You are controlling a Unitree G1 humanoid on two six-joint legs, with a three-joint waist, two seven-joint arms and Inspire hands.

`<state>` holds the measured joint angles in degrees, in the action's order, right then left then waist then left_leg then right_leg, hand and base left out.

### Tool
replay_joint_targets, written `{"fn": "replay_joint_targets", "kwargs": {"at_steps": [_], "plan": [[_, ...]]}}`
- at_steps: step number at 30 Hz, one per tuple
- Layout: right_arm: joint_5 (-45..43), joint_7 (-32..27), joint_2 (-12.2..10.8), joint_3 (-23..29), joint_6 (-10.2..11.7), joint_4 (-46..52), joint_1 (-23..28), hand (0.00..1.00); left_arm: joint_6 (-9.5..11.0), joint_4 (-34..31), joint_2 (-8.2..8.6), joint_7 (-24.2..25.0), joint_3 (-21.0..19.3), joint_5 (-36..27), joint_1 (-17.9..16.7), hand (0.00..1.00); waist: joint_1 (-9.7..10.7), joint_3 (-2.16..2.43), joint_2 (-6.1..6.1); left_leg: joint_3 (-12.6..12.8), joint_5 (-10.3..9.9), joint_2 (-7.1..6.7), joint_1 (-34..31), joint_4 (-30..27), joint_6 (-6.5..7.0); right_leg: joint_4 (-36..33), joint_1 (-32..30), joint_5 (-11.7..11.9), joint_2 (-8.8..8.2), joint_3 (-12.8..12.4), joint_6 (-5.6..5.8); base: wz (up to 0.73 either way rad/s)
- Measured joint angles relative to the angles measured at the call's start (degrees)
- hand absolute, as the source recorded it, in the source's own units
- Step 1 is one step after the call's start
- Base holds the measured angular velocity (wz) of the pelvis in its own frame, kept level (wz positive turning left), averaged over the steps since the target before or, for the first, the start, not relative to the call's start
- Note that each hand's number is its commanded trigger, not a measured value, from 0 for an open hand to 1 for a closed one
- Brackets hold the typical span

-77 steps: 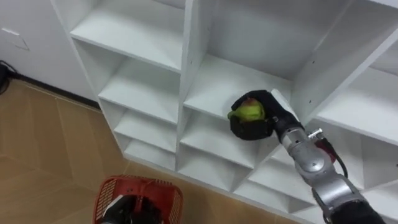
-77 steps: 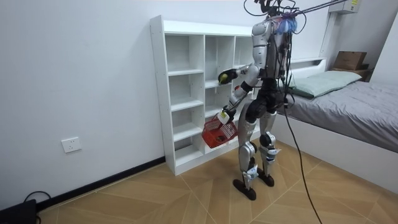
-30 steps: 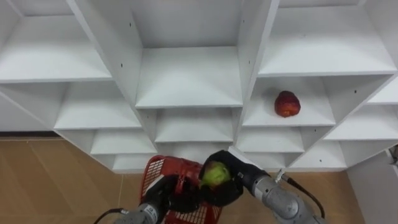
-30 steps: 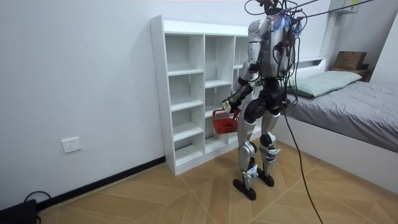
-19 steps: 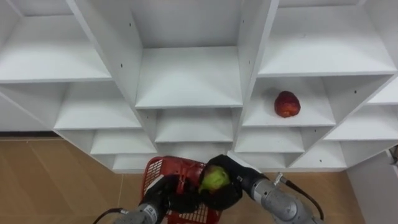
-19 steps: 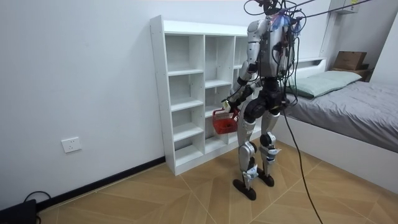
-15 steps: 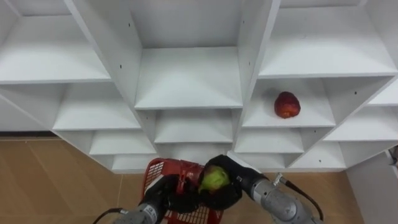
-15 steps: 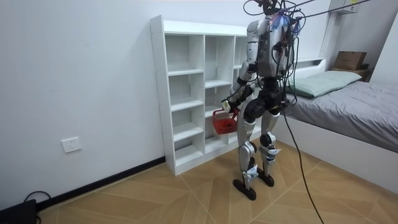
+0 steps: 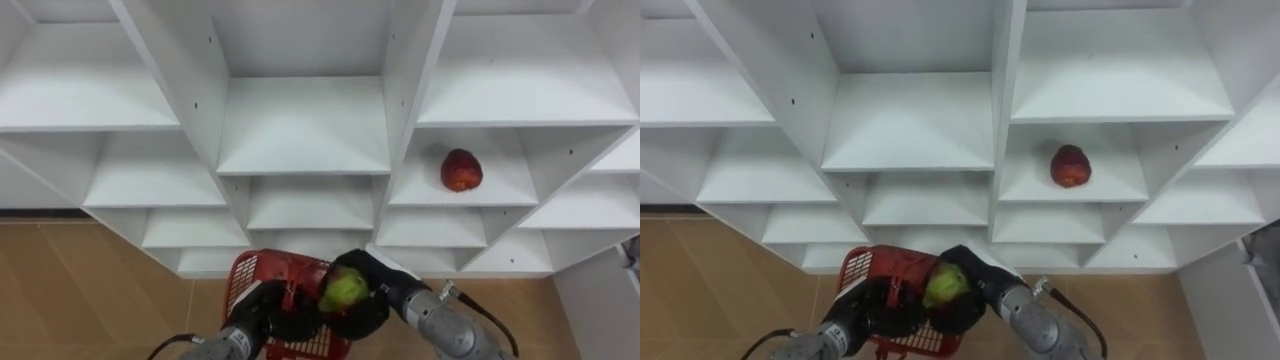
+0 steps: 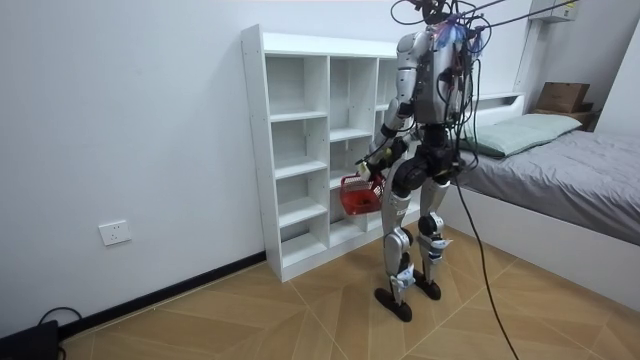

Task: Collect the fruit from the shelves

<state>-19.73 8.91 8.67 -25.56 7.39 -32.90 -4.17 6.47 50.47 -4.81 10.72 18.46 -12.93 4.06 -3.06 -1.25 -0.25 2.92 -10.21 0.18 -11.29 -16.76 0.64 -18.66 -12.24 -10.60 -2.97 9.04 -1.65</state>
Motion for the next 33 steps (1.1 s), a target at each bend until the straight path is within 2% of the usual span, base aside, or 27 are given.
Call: {"fn": "replay_joint_targets", "kwargs": {"at_steps": [13, 20, 22, 33], "plan": [[-0.5, 0.0, -0.2, 0.3, -0.1, -1.5, 0.0, 0.00, 0.0, -3.7, -0.13, 0.1, 1.5, -4.3, 0.0, 1.00, 0.0, 0.05, 0.85, 0.0, 0.0, 0.06, -0.2, 0.0, 0.00, -0.1, 0.0, 0.0, 0.02, 0.4, -0.01, 0.00], [-0.5, 0.1, -1.6, -0.2, -0.3, -1.5, 0.0, 0.00, -0.1, -4.9, 0.34, 1.3, 2.1, -4.5, 0.1, 1.00, -0.2, 0.12, 0.96, 0.0, 0.0, 0.06, -0.2, 0.1, 0.00, 0.0, 0.0, 0.0, 0.04, 0.2, -0.02, 0.00], [-0.5, 0.1, -1.8, -0.2, -0.9, -1.5, 0.0, 0.00, -0.1, -5.3, 0.27, 1.3, 2.1, -5.6, 0.1, 1.00, -0.3, 0.12, 0.96, 0.0, 0.0, 0.04, -0.2, 0.1, 0.00, 0.0, 0.0, 0.0, 0.02, 0.2, -0.01, 0.00], [-0.3, 0.0, -1.8, -0.8, -1.2, -2.4, 0.4, 0.00, -0.1, -5.5, 0.64, 1.2, 3.2, -5.7, 0.1, 1.00, -0.2, 0.06, 1.37, 0.0, 0.0, 0.04, -0.1, -0.1, 0.00, -0.1, 0.2, 0.0, 0.03, 0.2, -0.01, 0.00]]}}
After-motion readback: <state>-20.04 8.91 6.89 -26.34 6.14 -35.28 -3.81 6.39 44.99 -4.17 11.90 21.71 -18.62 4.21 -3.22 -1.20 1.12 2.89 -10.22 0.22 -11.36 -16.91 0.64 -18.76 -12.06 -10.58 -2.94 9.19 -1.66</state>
